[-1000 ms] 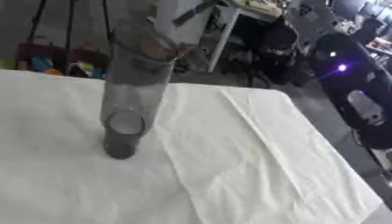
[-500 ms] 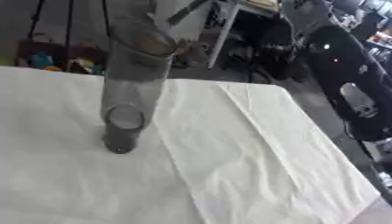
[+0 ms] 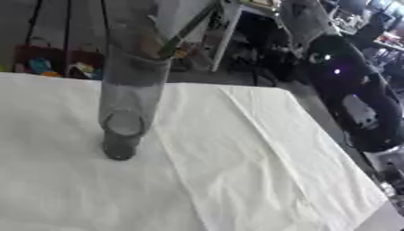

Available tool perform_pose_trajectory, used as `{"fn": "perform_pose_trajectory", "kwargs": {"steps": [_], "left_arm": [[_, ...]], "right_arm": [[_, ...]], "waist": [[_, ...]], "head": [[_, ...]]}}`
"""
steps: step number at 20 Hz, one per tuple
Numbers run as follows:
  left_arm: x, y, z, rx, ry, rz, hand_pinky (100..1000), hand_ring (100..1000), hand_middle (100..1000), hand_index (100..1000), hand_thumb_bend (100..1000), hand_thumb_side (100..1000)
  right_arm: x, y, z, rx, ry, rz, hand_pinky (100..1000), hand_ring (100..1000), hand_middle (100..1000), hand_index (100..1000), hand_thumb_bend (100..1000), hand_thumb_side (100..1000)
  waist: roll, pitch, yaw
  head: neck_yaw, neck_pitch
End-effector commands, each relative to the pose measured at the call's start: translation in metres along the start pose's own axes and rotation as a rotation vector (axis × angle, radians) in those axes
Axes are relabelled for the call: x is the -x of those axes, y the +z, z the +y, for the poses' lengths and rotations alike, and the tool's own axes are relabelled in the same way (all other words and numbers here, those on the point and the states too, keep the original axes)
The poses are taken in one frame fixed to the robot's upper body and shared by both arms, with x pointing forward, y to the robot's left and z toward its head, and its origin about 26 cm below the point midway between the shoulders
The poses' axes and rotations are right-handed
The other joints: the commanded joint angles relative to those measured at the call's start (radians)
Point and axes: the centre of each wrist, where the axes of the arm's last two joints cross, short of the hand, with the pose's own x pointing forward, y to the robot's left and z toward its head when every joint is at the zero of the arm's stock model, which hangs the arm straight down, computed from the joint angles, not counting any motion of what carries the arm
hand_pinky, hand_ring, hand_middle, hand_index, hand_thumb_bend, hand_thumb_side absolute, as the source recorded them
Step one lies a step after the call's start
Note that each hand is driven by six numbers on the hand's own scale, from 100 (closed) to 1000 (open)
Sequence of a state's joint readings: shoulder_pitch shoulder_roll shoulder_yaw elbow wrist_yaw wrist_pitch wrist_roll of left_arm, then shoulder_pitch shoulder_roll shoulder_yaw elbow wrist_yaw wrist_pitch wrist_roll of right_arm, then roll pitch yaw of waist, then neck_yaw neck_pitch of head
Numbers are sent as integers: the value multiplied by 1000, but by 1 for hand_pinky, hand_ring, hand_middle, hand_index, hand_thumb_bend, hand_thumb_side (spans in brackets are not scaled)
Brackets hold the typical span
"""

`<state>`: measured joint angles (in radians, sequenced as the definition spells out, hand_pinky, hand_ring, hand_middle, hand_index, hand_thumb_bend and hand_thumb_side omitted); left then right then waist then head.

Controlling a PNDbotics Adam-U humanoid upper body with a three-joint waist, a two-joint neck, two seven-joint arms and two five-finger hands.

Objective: Arrange flowers into the vase.

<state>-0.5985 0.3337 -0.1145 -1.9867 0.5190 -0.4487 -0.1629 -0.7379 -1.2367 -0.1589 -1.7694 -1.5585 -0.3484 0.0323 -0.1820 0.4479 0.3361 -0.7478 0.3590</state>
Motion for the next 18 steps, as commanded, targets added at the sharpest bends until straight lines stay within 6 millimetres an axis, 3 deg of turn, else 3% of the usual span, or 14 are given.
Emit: {"fn": "perform_pose_trajectory", "kwargs": {"steps": [1, 6, 18], "left_arm": [[-4, -5, 1, 14, -5, -16, 771, 757, 843, 930, 100, 843], [-4, -5, 1, 15, -3, -16, 771, 756, 843, 930, 100, 844], [-4, -7, -1, 24, 3, -21, 771, 756, 843, 929, 100, 846]], "right_arm": [[-15, -11, 22, -72, 10, -47, 100, 100, 100, 100, 443, 315], [-15, -11, 44, -105, -30, -98, 100, 100, 100, 100, 444, 312], [-9, -7, 66, -114, -98, -90, 100, 100, 100, 100, 446, 325]], "waist": [[11, -31, -3], [12, -31, -6], [10, -22, -4]], "head": [[-7, -6], [-7, -9], [-9, -7]]}}
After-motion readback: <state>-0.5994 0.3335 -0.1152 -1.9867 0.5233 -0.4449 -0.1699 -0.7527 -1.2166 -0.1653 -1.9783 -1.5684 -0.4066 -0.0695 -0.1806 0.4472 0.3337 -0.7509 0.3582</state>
